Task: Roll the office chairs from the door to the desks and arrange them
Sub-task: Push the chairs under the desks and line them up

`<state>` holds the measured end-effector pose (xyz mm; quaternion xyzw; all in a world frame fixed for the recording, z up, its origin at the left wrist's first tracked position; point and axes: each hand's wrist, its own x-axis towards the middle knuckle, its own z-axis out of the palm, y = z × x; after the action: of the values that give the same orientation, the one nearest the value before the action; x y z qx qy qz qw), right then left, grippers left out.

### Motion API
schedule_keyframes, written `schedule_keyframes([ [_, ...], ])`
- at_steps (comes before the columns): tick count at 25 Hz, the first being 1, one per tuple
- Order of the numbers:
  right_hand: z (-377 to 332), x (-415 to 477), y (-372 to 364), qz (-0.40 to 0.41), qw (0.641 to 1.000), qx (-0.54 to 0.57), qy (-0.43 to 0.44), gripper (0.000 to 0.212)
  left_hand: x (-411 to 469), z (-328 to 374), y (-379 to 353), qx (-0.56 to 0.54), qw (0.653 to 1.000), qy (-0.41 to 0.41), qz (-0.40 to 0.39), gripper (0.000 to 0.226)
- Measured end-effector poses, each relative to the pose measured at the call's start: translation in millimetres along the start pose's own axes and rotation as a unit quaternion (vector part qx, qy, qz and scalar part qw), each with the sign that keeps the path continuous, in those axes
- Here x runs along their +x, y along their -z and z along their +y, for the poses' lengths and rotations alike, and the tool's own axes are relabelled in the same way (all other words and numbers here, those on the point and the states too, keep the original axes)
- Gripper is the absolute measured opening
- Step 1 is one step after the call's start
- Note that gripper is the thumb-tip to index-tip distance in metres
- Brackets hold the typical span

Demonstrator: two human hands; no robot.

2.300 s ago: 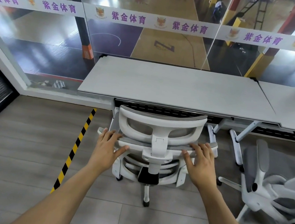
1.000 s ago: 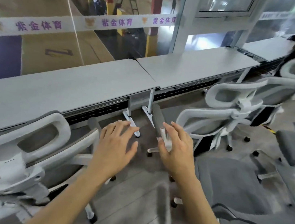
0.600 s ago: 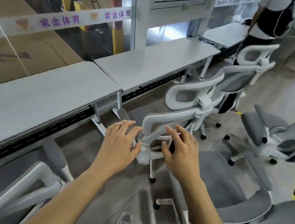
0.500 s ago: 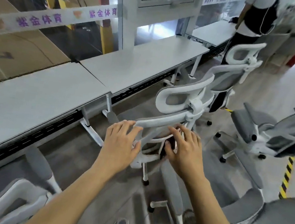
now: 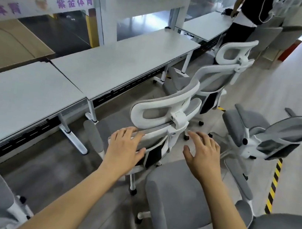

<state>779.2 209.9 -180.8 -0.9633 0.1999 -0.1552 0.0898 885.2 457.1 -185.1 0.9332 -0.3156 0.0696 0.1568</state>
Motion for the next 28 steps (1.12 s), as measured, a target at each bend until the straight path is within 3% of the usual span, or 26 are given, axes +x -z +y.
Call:
schedule_keyframes([
  [4,38.6,59.5,-29.7,-0.063,0.995,0.073,-0.004,0.050,13.4,4.2,-32.5,-0.001,0.997,0.066,-0.041,0.046],
  [9,68.4,119.9,-78.5,-0.172,0.978,0.107,0.051,0.055,10.9,5.7,-56.8,-0.055,0.986,0.156,-0.012,0.034],
  [14,76.2,124.6,-83.7,-0.167,0.973,0.133,0.091,0.052,9.4,19.1,-59.2,-0.056,0.971,0.233,0.011,0.024],
  [21,67.7,103.8,-70.4,-0.180,0.953,0.229,0.085,0.050,-4.3,19.0,-56.3,-0.064,0.968,0.241,0.035,0.023],
  [28,89.8,84.8,-68.7,-0.178,0.954,0.206,0.126,0.051,-41.2,35.0,-65.9,-0.003,0.969,0.239,0.066,0.022],
])
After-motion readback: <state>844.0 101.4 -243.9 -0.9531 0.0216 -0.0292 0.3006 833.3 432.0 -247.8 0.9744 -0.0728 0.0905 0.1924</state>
